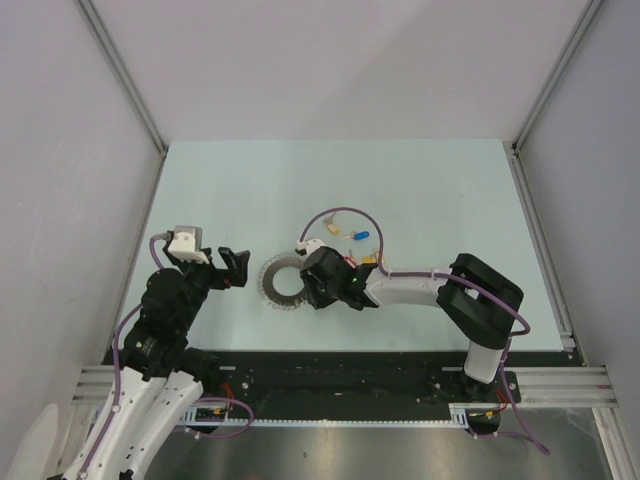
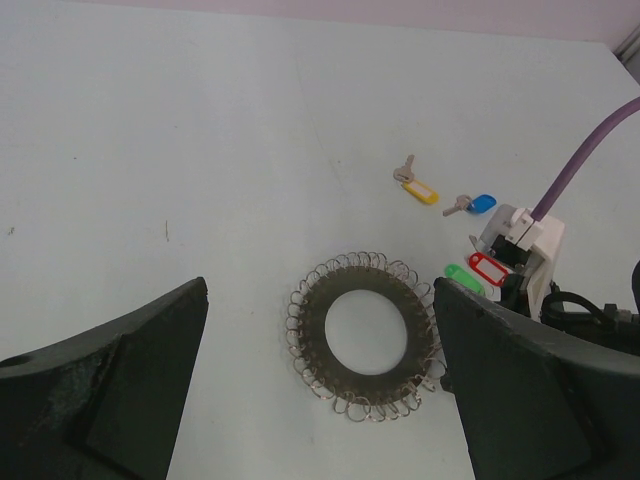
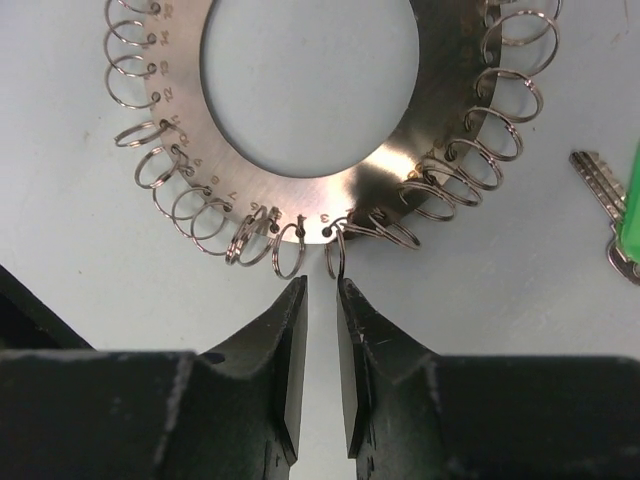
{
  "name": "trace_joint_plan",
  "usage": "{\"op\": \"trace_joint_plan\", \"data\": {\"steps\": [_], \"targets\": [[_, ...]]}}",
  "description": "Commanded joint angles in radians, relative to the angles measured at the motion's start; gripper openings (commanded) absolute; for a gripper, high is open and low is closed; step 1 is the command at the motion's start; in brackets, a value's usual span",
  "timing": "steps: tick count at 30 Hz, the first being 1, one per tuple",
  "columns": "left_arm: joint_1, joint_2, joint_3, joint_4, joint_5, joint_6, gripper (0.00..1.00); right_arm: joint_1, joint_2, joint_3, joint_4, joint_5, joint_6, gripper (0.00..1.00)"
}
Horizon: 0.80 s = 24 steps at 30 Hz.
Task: Put the keys on the keyring
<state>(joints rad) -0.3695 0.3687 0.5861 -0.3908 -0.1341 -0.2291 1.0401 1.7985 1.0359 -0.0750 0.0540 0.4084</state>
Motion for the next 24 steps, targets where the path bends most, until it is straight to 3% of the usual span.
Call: {"op": "trace_joint_plan", "data": {"steps": [1,24], "targets": [[0.007,-0.002,0.035,0.018,0.014,0.022,1.00,0.011,-0.051,0.016,0.064,0.050,-0.020,0.23],[0.007,-0.011,0.034,0.017,0.013,0.020,1.00,0.054,-0.085,-0.042,0.083,0.242,0.105,0.22]]}}
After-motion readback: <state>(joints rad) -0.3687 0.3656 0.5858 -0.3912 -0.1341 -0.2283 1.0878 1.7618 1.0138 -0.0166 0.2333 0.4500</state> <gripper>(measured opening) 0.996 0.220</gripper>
